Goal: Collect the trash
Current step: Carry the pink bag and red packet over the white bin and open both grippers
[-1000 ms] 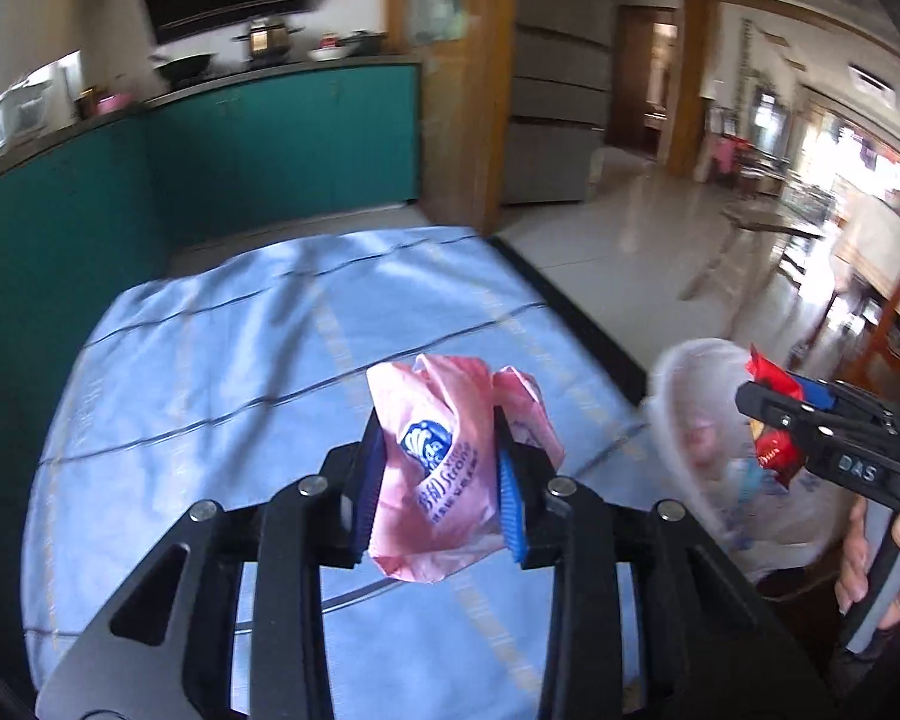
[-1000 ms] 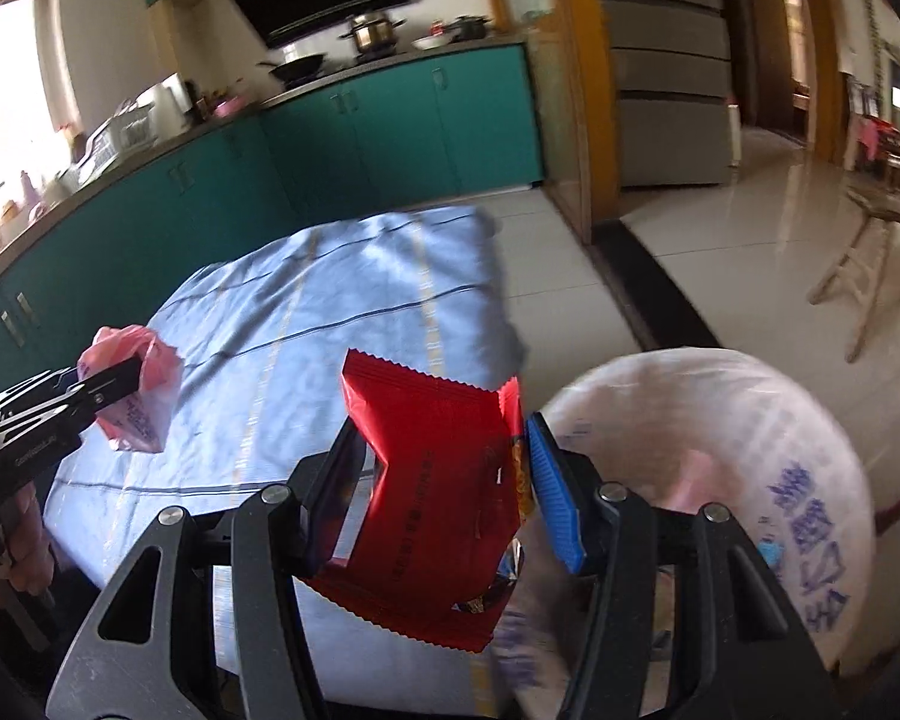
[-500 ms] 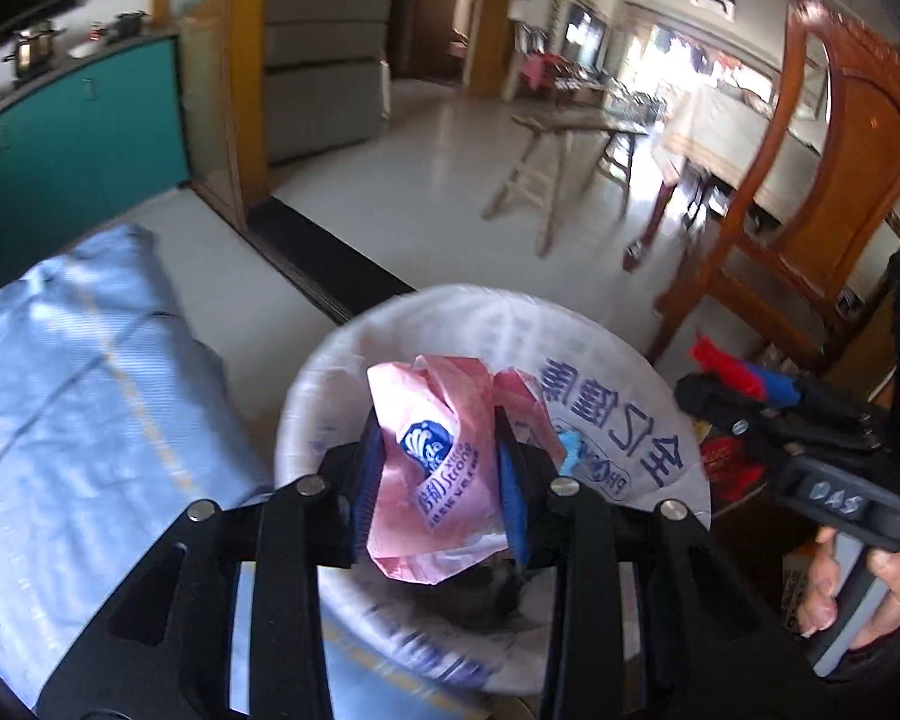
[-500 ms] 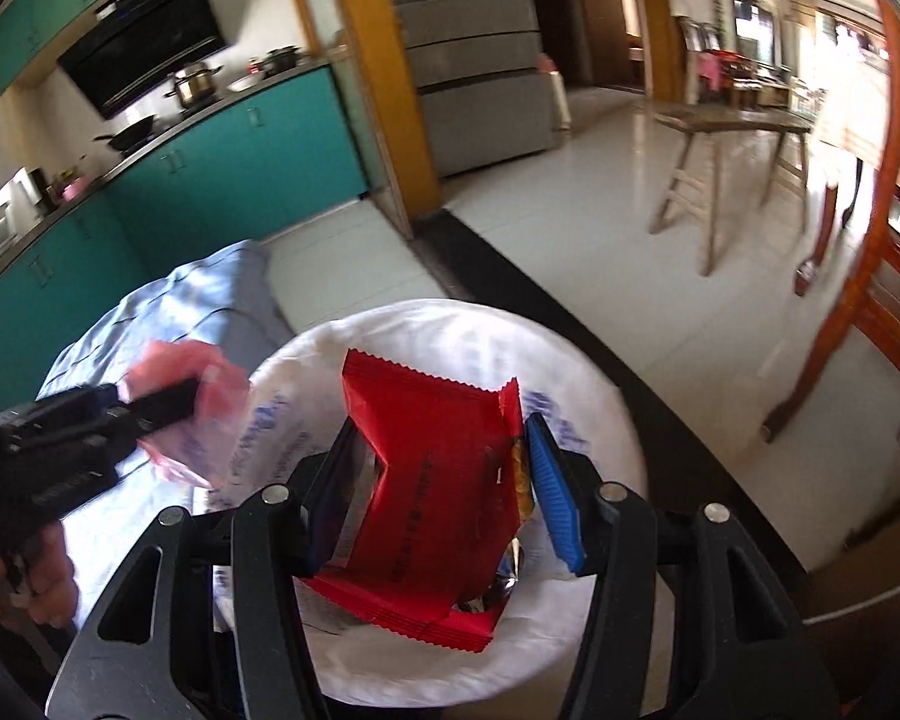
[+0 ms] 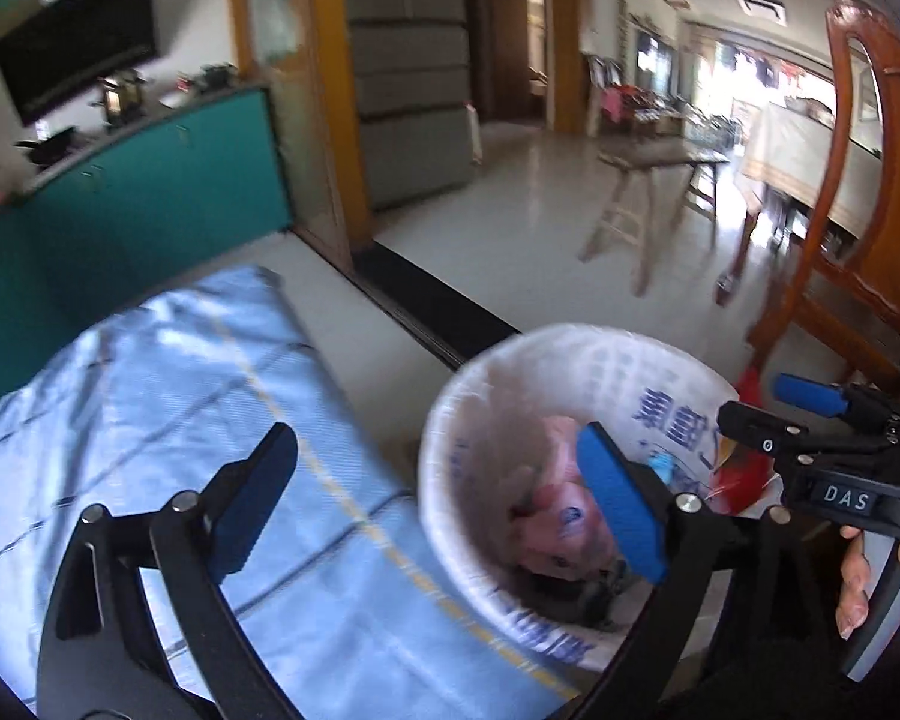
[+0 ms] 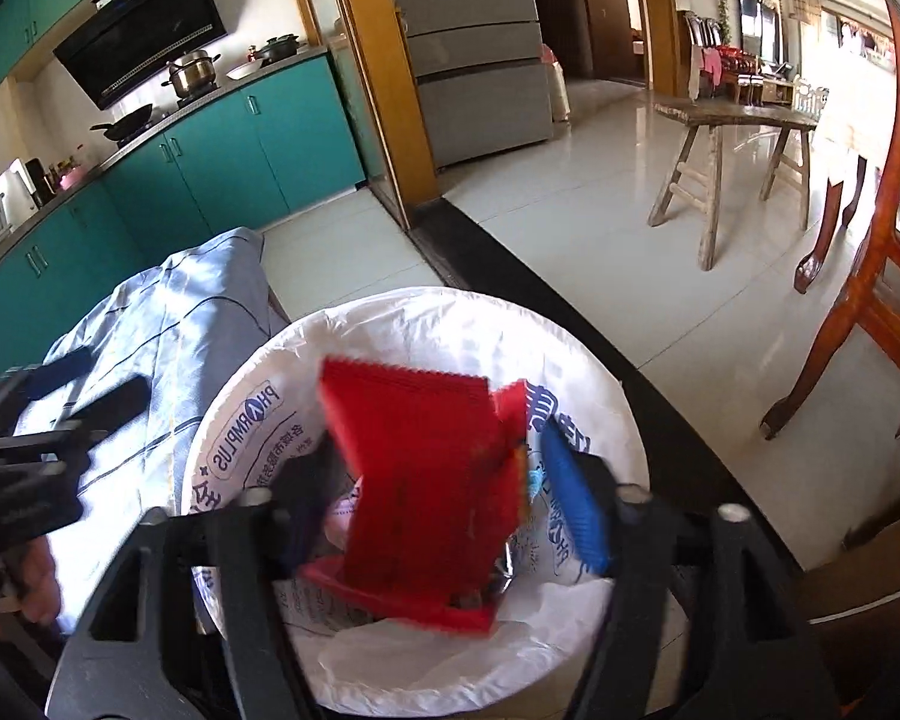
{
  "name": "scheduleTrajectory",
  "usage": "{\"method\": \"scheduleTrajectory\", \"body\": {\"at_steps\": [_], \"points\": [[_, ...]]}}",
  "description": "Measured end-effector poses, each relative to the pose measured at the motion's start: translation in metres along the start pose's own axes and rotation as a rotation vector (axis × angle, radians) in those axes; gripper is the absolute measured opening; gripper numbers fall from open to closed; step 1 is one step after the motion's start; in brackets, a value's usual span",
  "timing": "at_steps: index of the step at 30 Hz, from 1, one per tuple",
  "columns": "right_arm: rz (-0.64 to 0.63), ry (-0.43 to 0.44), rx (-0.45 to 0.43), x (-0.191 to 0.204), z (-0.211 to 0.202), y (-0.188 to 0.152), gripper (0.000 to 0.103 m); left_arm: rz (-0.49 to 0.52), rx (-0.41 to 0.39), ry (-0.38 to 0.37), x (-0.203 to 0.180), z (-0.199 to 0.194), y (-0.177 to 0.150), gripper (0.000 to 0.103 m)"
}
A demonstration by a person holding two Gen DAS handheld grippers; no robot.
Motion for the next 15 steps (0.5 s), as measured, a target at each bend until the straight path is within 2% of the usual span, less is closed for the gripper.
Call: {"method": "scheduleTrajectory", "body": {"at_steps": [3, 8, 11, 15], "points": [[0.005, -0.021, -0.04, 0.005, -0.008, 0.006, 0.092, -0.021, -0.031, 0.052, 0.022, -0.024, -0.001, 0.097], [0.023, 0.012, -0.105, 0.023, -0.025, 0.014, 0.097, -0.061, -0.087, 0.144, 0.06, -0.073, -0.009, 0.099], [-0.055, 0.02, -0.189, 0.054, -0.052, 0.02, 0.099, -0.102, -0.096, 0.167, 0.078, -0.106, -0.017, 0.099], [-0.189, -0.054, -0.335, 0.094, -0.096, 0.027, 0.099, -0.124, -0.14, 0.232, 0.099, -0.155, -0.024, 0.099]]}}
Point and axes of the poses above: each gripper's, at about its wrist camera, not at the fingertips, and z roughly the way its jaws point, x to its left, y to its top, the point moved 8 cm from there along z, roughly the way its jaws point, and after that the axes turned 2 degrees about x, right-handed, at the moved point
